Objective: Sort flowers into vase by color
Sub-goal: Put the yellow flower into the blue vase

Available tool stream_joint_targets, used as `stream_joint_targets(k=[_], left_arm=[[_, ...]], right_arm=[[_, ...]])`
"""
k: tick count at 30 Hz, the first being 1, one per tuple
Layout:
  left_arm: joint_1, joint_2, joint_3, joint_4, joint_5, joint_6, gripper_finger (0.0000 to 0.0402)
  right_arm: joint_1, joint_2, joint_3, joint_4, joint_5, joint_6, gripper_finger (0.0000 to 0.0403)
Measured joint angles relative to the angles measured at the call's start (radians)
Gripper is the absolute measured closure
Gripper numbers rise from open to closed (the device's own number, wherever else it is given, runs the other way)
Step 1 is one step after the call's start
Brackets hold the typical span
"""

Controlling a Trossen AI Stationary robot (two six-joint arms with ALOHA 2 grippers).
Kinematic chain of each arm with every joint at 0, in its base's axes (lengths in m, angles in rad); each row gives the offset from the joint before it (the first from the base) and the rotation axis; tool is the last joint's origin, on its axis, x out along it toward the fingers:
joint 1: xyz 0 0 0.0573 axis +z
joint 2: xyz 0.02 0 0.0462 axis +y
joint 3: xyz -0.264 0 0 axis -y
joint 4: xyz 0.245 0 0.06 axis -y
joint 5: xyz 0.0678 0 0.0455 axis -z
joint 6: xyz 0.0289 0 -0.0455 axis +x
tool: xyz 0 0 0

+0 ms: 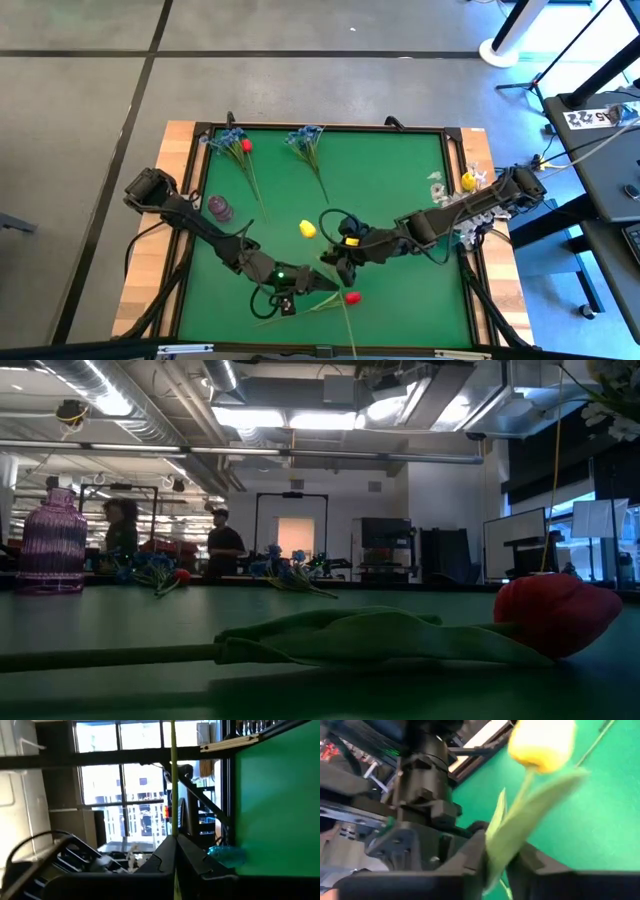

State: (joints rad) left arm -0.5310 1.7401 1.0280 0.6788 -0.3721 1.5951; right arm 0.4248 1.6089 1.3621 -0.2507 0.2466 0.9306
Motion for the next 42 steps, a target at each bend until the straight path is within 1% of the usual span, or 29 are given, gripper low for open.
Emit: stream_joint_targets(k=[2, 3, 7, 10, 12, 16, 19, 21, 23, 25, 27, 28, 29, 31, 34, 37, 39, 42], left_arm=[[0.000, 0.000, 0.000, 0.000, -0.008, -0.028, 0.0401], [0.001, 0.000, 0.000, -0.001, -0.010, -0.042, 0.0401], [0.008, 0.000, 0.000, 0.003, -0.008, -0.140, 0.0401], [0.012, 0.000, 0.000, 0.003, -0.012, -0.255, 0.0397], [0.008, 0.000, 0.000, 0.017, -0.026, -0.320, 0.0384], [-0.023, 0.000, 0.001, 0.009, -0.115, -0.403, 0.0350], [-0.056, 0.000, 0.001, -0.001, -0.243, -0.488, 0.0329], [-0.087, 0.000, 0.001, -0.016, -0.361, -0.585, 0.0320], [-0.118, -0.001, -0.001, -0.054, -0.467, -0.702, 0.0315], [-0.144, -0.005, -0.020, -0.111, -0.504, -0.821, 0.0313], [-0.161, -0.004, -0.052, -0.147, -0.491, -0.954, 0.0315], [-0.164, -0.004, -0.071, -0.161, -0.472, -1.019, 0.0317], [-0.164, -0.004, -0.089, -0.171, -0.445, -1.090, 0.0319], [-0.162, -0.004, -0.133, -0.173, -0.411, -1.208, 0.0324], [-0.148, -0.003, -0.182, -0.173, -0.384, -1.336, 0.0332], [-0.127, -0.003, -0.207, -0.172, -0.361, -1.420, 0.0339], [-0.111, -0.003, -0.209, -0.170, -0.348, -1.463, 0.0342], [-0.085, -0.003, -0.209, -0.155, -0.285, -1.515, 0.0347]], right_arm=[[0.000, 0.000, 0.000, 0.031, -0.006, -0.030, 0.0385], [0.002, 0.000, 0.000, 0.048, -0.014, -0.051, 0.0392], [0.008, 0.000, 0.000, 0.078, -0.014, -0.101, 0.0382], [0.009, -0.006, 0.000, 0.076, 0.008, -0.140, 0.0390], [0.021, -0.013, 0.000, 0.081, 0.032, -0.190, 0.0397], [0.049, -0.039, 0.000, 0.092, 0.107, -0.298, 0.0392], [0.098, -0.077, 0.000, 0.082, 0.243, -0.423, 0.0397], [0.153, -0.106, 0.000, 0.066, 0.376, -0.501, 0.0398], [0.235, -0.132, 0.000, 0.042, 0.530, -0.588, 0.0396], [0.328, -0.152, 0.000, 0.011, 0.685, -0.717, 0.0395], [0.430, -0.157, 0.001, -0.073, 0.847, -0.846, 0.0398], [0.479, -0.155, 0.001, -0.135, 0.939, -0.871, 0.0399], [0.527, -0.152, 0.000, -0.203, 1.028, -0.872, 0.0399], [0.607, -0.152, -0.001, -0.342, 1.143, -0.800, 0.0399], [0.692, -0.158, -0.001, -0.533, 1.206, -0.625, 0.0394], [0.750, -0.158, -0.001, -0.688, 1.205, -0.410, 0.0395], [0.771, -0.158, 0.000, -0.785, 1.161, -0.307, 0.0399], [0.787, -0.158, 0.000, -0.984, 1.083, -0.136, 0.0398]])
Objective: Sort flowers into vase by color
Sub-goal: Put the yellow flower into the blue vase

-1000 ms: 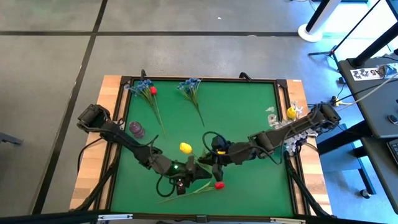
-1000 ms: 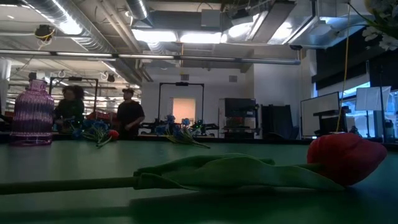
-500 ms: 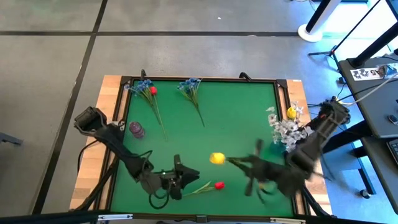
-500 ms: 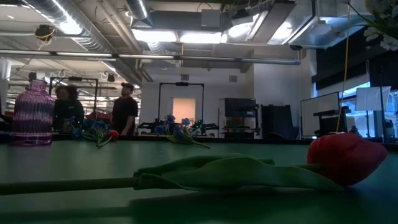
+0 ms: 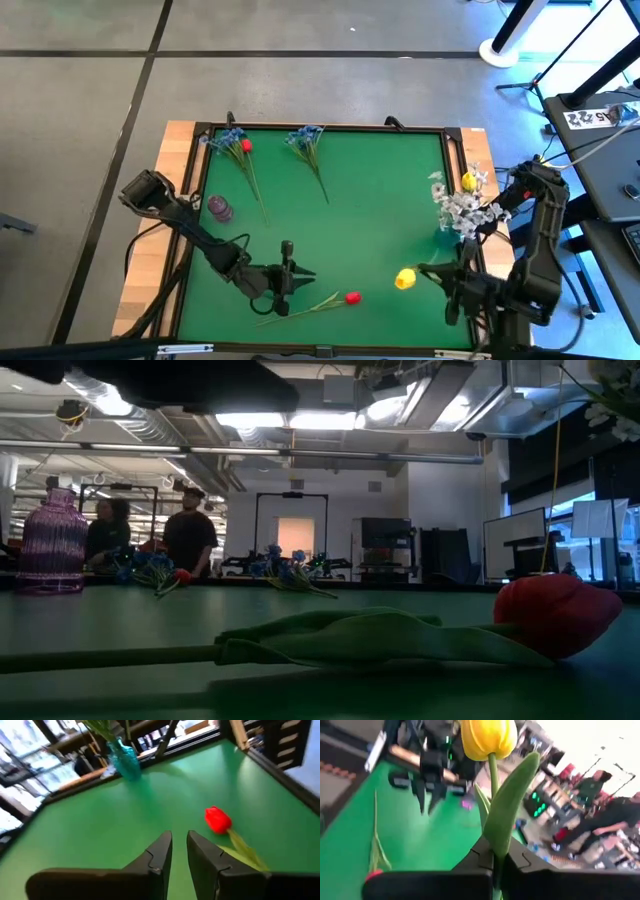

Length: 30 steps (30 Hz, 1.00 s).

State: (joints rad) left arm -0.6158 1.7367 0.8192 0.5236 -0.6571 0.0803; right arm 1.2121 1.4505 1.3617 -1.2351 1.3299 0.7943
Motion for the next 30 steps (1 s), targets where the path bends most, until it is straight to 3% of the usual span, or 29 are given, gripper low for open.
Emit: stream_joint_targets(k=[4, 6, 11, 20, 30], left_arm=[[0.029, 0.000, 0.000, 0.039, 0.128, -0.049, 0.0351], [0.038, 0.000, 0.000, 0.050, 0.176, -0.053, 0.0351], [0.051, 0.000, 0.000, 0.056, 0.212, -0.053, 0.0351], [0.055, 0.000, 0.000, 0.055, 0.211, -0.064, 0.0351], [0.052, 0.000, 0.000, 0.041, 0.211, -0.074, 0.0351]], right_arm=[[-0.002, -0.006, 0.000, -0.299, -0.160, 0.271, 0.0397], [-0.002, -0.010, -0.001, -0.337, -0.184, 0.354, 0.0399], [-0.008, -0.032, 0.003, -0.336, -0.102, 0.260, 0.0399], [-0.066, -0.069, -0.019, -0.337, -0.091, 0.189, 0.0398], [-0.154, -0.074, -0.087, -0.336, -0.199, 0.268, 0.0398]])
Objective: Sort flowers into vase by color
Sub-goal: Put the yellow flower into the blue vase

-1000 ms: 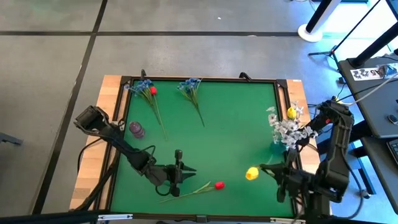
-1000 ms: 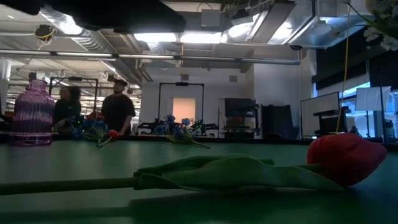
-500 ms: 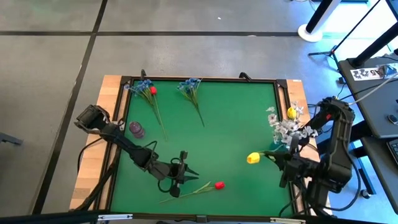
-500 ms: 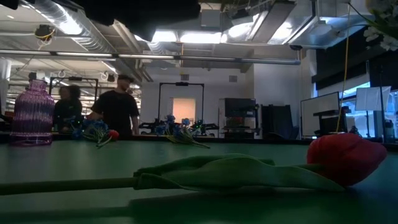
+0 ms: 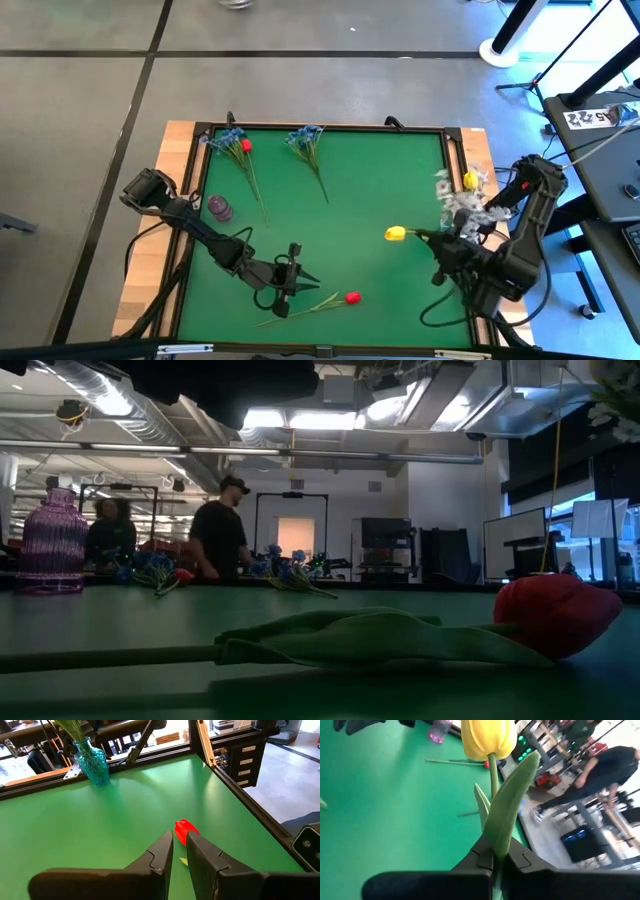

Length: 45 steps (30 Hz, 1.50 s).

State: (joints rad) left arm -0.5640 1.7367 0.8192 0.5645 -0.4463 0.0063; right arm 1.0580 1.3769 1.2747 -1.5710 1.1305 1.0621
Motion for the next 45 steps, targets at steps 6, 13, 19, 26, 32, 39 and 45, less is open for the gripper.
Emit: stream_joint_targets(k=[6, 13, 19, 26, 32, 39, 45], left_arm=[[0.000, 0.000, 0.000, -0.003, 0.000, 0.000, 0.0351], [0.000, 0.000, 0.000, -0.003, 0.000, -0.004, 0.0351], [0.000, 0.000, 0.000, -0.003, -0.001, -0.004, 0.0351], [0.001, 0.000, 0.000, -0.003, -0.001, -0.004, 0.0351], [0.001, 0.000, 0.000, -0.004, -0.001, -0.005, 0.0351], [0.001, 0.000, 0.000, -0.012, -0.001, -0.005, 0.0351], [0.001, 0.001, 0.000, -0.012, -0.001, -0.005, 0.0351]], right_arm=[[0.002, 0.000, 0.000, 0.000, -0.009, 0.025, 0.0398], [0.002, 0.000, 0.000, 0.003, -0.093, 0.092, 0.0398], [0.002, 0.000, 0.000, -0.001, -0.068, 0.126, 0.0398], [0.000, 0.000, 0.000, -0.002, 0.105, 0.226, 0.0398], [0.001, 0.000, 0.000, -0.001, 0.098, 0.274, 0.0398], [0.001, 0.000, 0.000, 0.000, -0.009, 0.203, 0.0398], [-0.008, 0.000, 0.000, 0.004, -0.143, 0.159, 0.0398]])
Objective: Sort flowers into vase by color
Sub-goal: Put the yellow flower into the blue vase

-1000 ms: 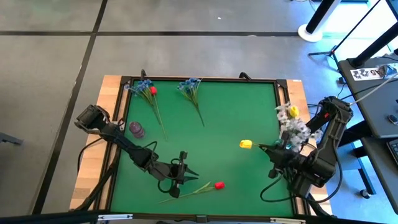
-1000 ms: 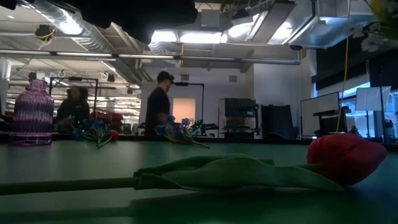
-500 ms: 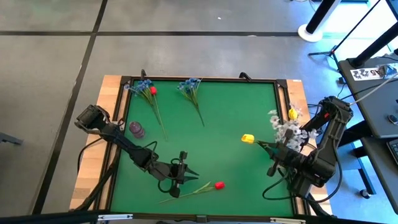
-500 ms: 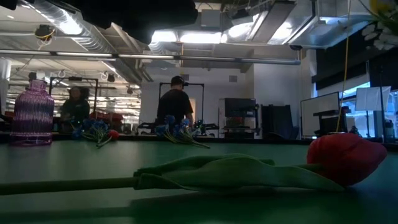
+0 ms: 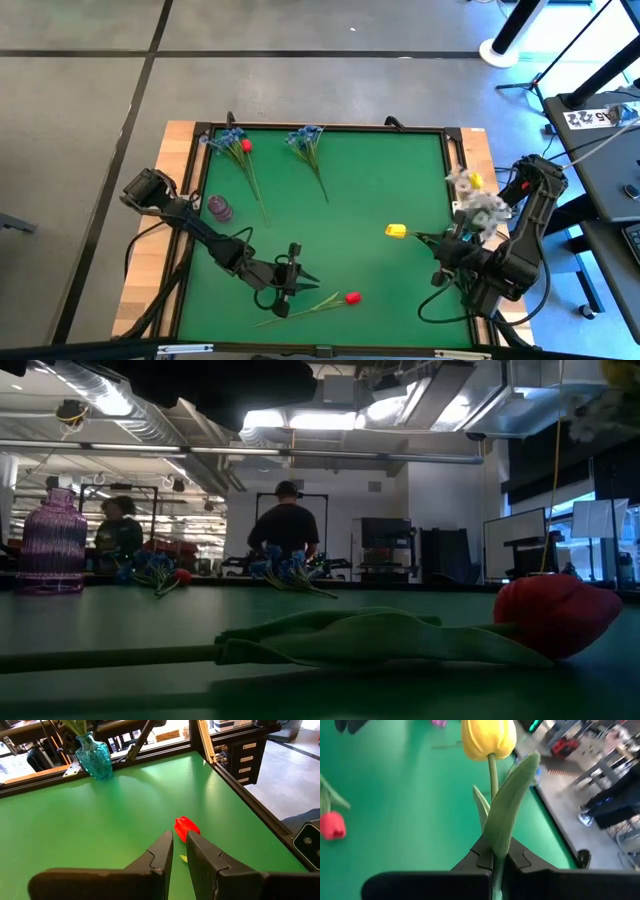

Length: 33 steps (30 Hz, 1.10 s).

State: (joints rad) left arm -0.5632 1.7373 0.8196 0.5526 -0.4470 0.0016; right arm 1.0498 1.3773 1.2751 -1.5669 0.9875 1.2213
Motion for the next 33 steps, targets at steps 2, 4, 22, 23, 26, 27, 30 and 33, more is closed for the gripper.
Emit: stream_joint_targets(k=[2, 4, 22, 23, 26, 27, 30, 33], left_arm=[[0.000, 0.000, 0.000, 0.000, 0.000, 0.000, 0.0351], [0.000, 0.000, 0.000, 0.000, 0.000, 0.000, 0.0351], [0.000, 0.000, 0.000, 0.000, 0.000, 0.000, 0.0351], [0.000, 0.000, 0.000, 0.000, 0.000, 0.000, 0.0351], [0.000, 0.000, 0.000, 0.000, 0.000, 0.001, 0.0351], [0.000, 0.000, 0.000, 0.000, 0.000, 0.001, 0.0351], [0.000, 0.000, 0.000, 0.000, 0.000, 0.001, 0.0351], [0.000, 0.000, 0.000, 0.001, 0.000, 0.001, 0.0351]], right_arm=[[-0.015, 0.000, 0.000, -0.002, -0.061, -0.015, 0.0398], [-0.026, -0.002, 0.000, -0.001, -0.101, -0.024, 0.0398], [-0.057, -0.016, -0.001, -0.005, -0.004, 0.001, 0.0398], [-0.057, -0.016, -0.001, -0.005, -0.003, 0.005, 0.0398], [-0.057, -0.016, -0.001, -0.004, 0.015, 0.014, 0.0398], [-0.057, -0.016, -0.001, 0.000, 0.018, 0.021, 0.0398], [-0.057, -0.016, -0.001, 0.012, 0.023, 0.037, 0.0398], [-0.071, -0.016, -0.001, 0.049, 0.063, 0.037, 0.0398]])
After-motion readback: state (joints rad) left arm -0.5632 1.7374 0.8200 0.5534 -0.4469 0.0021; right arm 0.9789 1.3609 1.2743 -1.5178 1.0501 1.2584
